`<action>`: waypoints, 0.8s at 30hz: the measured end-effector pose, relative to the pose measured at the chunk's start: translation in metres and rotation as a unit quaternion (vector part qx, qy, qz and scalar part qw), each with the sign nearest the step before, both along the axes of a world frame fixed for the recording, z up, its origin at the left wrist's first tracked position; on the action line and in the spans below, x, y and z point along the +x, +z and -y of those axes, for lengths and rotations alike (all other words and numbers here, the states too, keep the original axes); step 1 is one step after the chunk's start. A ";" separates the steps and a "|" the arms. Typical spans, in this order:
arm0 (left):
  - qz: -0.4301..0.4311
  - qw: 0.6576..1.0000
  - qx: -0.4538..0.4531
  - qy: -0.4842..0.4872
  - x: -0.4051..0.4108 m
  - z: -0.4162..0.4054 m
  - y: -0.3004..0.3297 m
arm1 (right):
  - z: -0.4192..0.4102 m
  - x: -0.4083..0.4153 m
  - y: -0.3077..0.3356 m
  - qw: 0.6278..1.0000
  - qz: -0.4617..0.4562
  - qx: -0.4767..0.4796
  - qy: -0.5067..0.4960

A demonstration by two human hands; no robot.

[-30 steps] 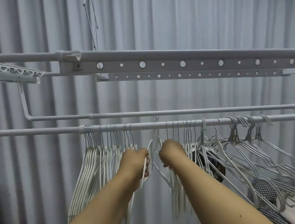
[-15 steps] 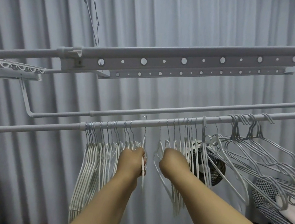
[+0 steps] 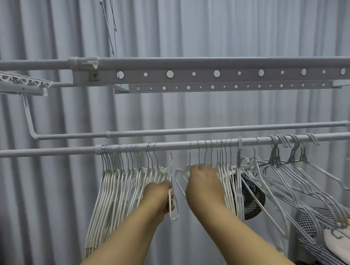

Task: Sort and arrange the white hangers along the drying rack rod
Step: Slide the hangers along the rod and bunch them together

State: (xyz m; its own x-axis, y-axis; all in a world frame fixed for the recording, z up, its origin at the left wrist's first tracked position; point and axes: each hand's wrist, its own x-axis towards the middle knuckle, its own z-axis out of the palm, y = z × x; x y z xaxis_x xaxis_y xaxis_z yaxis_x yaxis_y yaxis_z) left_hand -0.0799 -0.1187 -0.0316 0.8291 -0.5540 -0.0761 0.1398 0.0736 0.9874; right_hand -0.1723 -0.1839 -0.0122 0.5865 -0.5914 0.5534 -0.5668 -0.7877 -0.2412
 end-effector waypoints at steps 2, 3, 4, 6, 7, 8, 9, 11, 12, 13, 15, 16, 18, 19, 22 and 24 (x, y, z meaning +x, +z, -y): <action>-0.019 1.000 -0.010 0.004 -0.011 -0.012 -0.004 | -0.006 0.005 -0.006 0.990 0.088 0.082 0.068; -0.027 0.999 -0.017 0.004 -0.018 -0.020 -0.004 | -0.006 0.008 -0.009 0.982 0.105 0.134 0.086; -0.031 0.999 -0.024 0.004 -0.024 -0.029 -0.003 | -0.005 0.012 -0.014 0.972 0.109 0.184 0.096; -0.028 0.999 -0.030 -0.002 -0.036 -0.049 0.003 | 0.000 0.017 -0.022 0.958 0.102 0.252 0.093; -0.025 0.999 -0.033 -0.009 -0.043 -0.059 0.007 | 0.002 0.018 -0.025 0.954 0.098 0.271 0.088; -0.026 0.999 -0.034 -0.019 -0.049 -0.069 0.012 | 0.004 0.019 -0.027 0.949 0.095 0.288 0.089; -0.031 0.998 -0.036 -0.030 -0.054 -0.077 0.017 | 0.005 0.020 -0.028 0.941 0.101 0.306 0.100; -0.039 0.997 -0.038 -0.063 -0.059 -0.090 0.026 | 0.006 0.020 -0.029 0.918 0.141 0.347 0.130; -0.043 0.995 -0.038 -0.084 -0.059 -0.094 0.029 | 0.007 0.020 -0.029 0.904 0.172 0.367 0.139; -0.049 0.993 -0.034 -0.106 -0.058 -0.097 0.032 | 0.008 0.020 -0.029 0.889 0.205 0.384 0.143; -0.059 0.988 -0.025 -0.137 -0.054 -0.100 0.034 | 0.008 0.018 -0.028 0.863 0.255 0.410 0.151; -0.056 0.988 -0.029 -0.139 -0.052 -0.100 0.033 | 0.008 0.018 -0.028 0.854 0.271 0.416 0.156; -0.023 0.991 -0.057 -0.119 -0.047 -0.097 0.030 | 0.009 0.016 -0.028 0.859 0.278 0.406 0.143; 0.005 0.992 -0.072 -0.103 -0.045 -0.095 0.028 | 0.010 0.015 -0.028 0.866 0.279 0.395 0.125; 0.140 0.989 -0.047 -0.026 -0.032 -0.087 0.017 | 0.010 0.008 -0.031 0.878 0.294 0.374 0.045; 0.272 0.960 0.058 0.045 -0.018 -0.081 0.004 | 0.010 -0.001 -0.034 0.870 0.324 0.372 -0.019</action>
State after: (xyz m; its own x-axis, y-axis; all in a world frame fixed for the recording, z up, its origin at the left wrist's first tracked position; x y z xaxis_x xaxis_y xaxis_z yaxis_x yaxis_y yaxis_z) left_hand -0.0983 -0.0373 -0.0275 0.8082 -0.4920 0.3237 -0.3998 -0.0546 0.9150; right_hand -0.1729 -0.1940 -0.0464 0.2667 -0.9392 0.2162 -0.1447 -0.2608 -0.9545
